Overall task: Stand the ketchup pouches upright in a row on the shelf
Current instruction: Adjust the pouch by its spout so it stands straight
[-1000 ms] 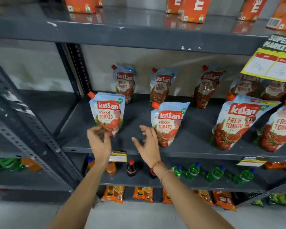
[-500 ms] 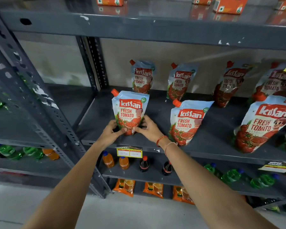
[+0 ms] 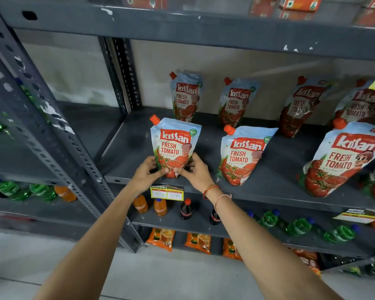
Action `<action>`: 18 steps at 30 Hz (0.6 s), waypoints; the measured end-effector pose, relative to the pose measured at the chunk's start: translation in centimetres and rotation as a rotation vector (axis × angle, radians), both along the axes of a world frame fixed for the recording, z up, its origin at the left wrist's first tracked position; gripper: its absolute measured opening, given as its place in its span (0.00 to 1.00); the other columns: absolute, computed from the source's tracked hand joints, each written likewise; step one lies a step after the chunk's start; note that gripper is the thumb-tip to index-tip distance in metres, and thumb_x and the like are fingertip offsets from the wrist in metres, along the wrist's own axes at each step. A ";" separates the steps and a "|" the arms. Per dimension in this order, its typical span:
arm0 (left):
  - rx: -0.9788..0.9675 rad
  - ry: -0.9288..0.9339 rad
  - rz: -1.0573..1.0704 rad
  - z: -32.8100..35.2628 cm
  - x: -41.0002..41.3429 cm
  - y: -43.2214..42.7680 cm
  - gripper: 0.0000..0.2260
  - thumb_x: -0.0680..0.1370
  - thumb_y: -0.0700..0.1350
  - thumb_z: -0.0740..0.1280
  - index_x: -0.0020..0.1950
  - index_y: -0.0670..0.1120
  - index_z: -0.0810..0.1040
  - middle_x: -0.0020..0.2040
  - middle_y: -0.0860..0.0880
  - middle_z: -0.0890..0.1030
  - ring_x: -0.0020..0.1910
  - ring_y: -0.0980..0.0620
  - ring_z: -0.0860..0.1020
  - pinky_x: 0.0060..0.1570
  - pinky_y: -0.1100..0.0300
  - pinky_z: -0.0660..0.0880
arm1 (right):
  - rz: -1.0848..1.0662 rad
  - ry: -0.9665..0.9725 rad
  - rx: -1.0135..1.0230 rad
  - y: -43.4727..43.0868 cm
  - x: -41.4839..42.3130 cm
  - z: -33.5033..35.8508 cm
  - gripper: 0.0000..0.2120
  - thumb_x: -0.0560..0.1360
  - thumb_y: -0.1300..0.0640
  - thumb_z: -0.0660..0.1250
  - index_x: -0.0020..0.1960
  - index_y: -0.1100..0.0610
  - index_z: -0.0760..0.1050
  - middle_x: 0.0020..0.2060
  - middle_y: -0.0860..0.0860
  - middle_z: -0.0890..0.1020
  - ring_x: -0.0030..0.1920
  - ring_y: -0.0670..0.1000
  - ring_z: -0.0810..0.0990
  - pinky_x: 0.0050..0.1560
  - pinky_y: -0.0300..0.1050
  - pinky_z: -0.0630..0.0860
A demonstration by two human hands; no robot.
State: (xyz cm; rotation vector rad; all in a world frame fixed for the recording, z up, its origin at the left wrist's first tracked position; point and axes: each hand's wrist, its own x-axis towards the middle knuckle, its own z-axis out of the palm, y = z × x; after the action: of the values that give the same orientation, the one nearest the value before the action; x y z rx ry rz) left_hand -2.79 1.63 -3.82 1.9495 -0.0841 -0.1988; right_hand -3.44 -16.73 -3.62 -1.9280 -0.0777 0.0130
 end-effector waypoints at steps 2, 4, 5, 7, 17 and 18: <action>0.008 -0.003 -0.003 0.2 -0.2 -0.2 0.22 0.73 0.44 0.70 0.64 0.42 0.68 0.65 0.42 0.75 0.65 0.46 0.72 0.68 0.50 0.67 | 0.005 0.000 -0.021 -0.2 -0.1 0.1 0.25 0.69 0.55 0.74 0.61 0.60 0.70 0.57 0.56 0.80 0.53 0.49 0.76 0.54 0.41 0.73; 0.014 -0.002 0.001 0.4 -0.4 -0.3 0.22 0.73 0.43 0.69 0.64 0.41 0.68 0.65 0.42 0.75 0.65 0.45 0.72 0.68 0.49 0.67 | 0.003 0.008 -0.029 -0.4 -0.1 0.2 0.25 0.69 0.54 0.74 0.61 0.60 0.70 0.56 0.57 0.80 0.52 0.49 0.76 0.53 0.39 0.72; 0.023 0.004 0.003 0.6 -0.6 -0.3 0.22 0.73 0.44 0.69 0.64 0.41 0.68 0.65 0.42 0.75 0.65 0.45 0.72 0.68 0.48 0.67 | -0.004 0.012 -0.033 -0.4 -0.3 0.4 0.25 0.69 0.54 0.75 0.61 0.60 0.70 0.56 0.57 0.80 0.52 0.49 0.76 0.53 0.39 0.72; 0.050 0.005 0.016 0.6 -0.7 -0.3 0.22 0.73 0.45 0.70 0.64 0.42 0.68 0.65 0.42 0.75 0.65 0.45 0.72 0.68 0.47 0.68 | -0.016 0.012 -0.032 -0.3 -0.5 0.4 0.25 0.69 0.54 0.75 0.60 0.61 0.71 0.56 0.57 0.80 0.52 0.48 0.76 0.55 0.40 0.73; 0.177 -0.090 0.245 2.0 -3.5 -1.8 0.21 0.75 0.45 0.68 0.66 0.41 0.71 0.63 0.42 0.78 0.63 0.46 0.75 0.61 0.59 0.69 | -0.158 -0.024 -0.219 -0.7 -3.1 0.6 0.19 0.74 0.53 0.69 0.60 0.64 0.75 0.55 0.60 0.80 0.55 0.56 0.79 0.58 0.49 0.76; 0.204 -0.119 0.252 2.0 -3.8 -1.7 0.19 0.75 0.44 0.67 0.64 0.40 0.72 0.61 0.42 0.79 0.61 0.47 0.76 0.58 0.61 0.70 | -0.142 -0.064 -0.257 -0.8 -3.5 0.8 0.17 0.75 0.53 0.67 0.59 0.64 0.75 0.54 0.60 0.80 0.55 0.56 0.79 0.59 0.51 0.76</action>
State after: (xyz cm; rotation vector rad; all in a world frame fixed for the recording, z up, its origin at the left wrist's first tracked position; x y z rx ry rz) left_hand -6.62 -0.05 -1.80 2.1525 0.1077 0.0785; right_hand -6.93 -17.53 -2.79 -2.1873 0.0191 -0.1402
